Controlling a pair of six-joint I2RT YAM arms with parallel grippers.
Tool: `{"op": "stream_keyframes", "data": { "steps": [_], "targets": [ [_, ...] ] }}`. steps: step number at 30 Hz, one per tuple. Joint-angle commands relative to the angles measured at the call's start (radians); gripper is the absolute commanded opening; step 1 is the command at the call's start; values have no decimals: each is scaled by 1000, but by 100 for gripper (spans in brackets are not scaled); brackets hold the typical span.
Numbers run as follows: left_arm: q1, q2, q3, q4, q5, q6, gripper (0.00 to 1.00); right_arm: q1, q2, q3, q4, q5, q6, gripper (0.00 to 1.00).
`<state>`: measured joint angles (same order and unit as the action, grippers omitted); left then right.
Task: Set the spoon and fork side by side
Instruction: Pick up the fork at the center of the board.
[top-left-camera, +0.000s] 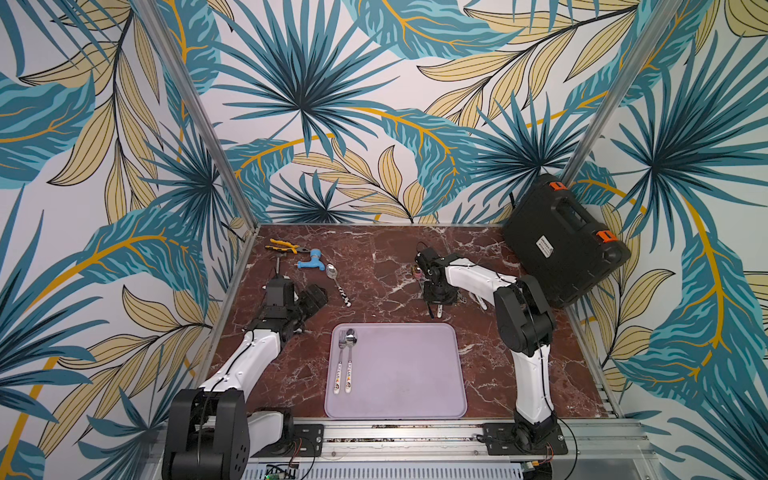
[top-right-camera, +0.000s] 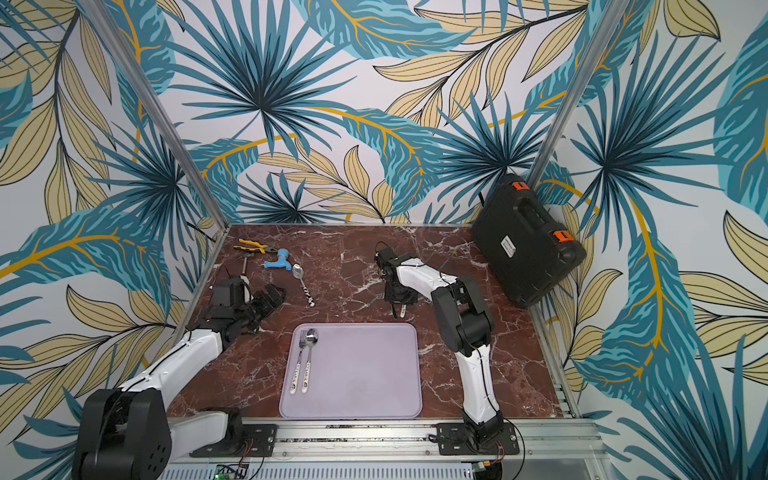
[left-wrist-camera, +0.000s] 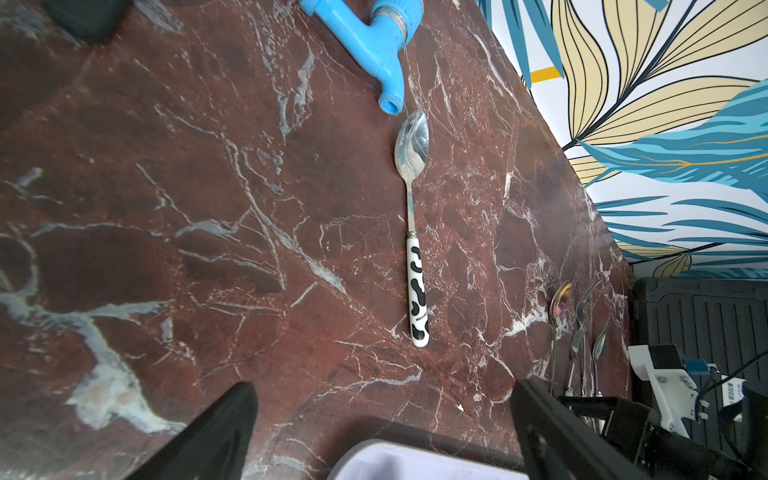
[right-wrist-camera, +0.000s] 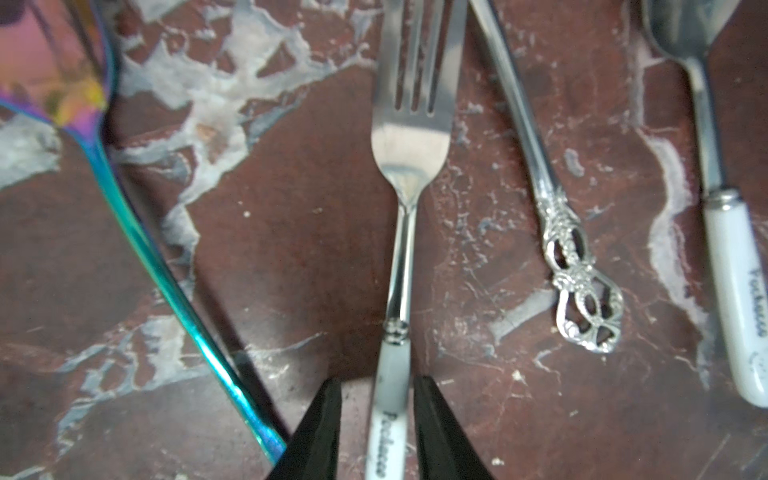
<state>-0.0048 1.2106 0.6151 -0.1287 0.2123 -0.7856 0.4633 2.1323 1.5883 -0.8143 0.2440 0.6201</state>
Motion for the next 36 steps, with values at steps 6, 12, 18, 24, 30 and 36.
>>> {"op": "stream_keyframes", "data": {
  "steps": [6,12,18,24,30,36],
  "targets": [
    [8,10,-15,21,-12,8,100,-13,5,-37,-15,35,5,13],
    [7,14,-14,21,-11,7,100,-13,-40,-37,-29,75,-2,0],
    [8,12,-14,20,-13,7,100,-9,-114,-34,-51,108,-20,0],
    [8,11,-12,17,-16,8,100,21,-186,-29,-75,109,-13,0],
    [7,3,-11,14,-15,8,100,118,-239,-56,-80,100,51,0],
    [7,-5,-11,9,-13,9,100,265,-264,-106,-66,96,165,0]
  ]
}}
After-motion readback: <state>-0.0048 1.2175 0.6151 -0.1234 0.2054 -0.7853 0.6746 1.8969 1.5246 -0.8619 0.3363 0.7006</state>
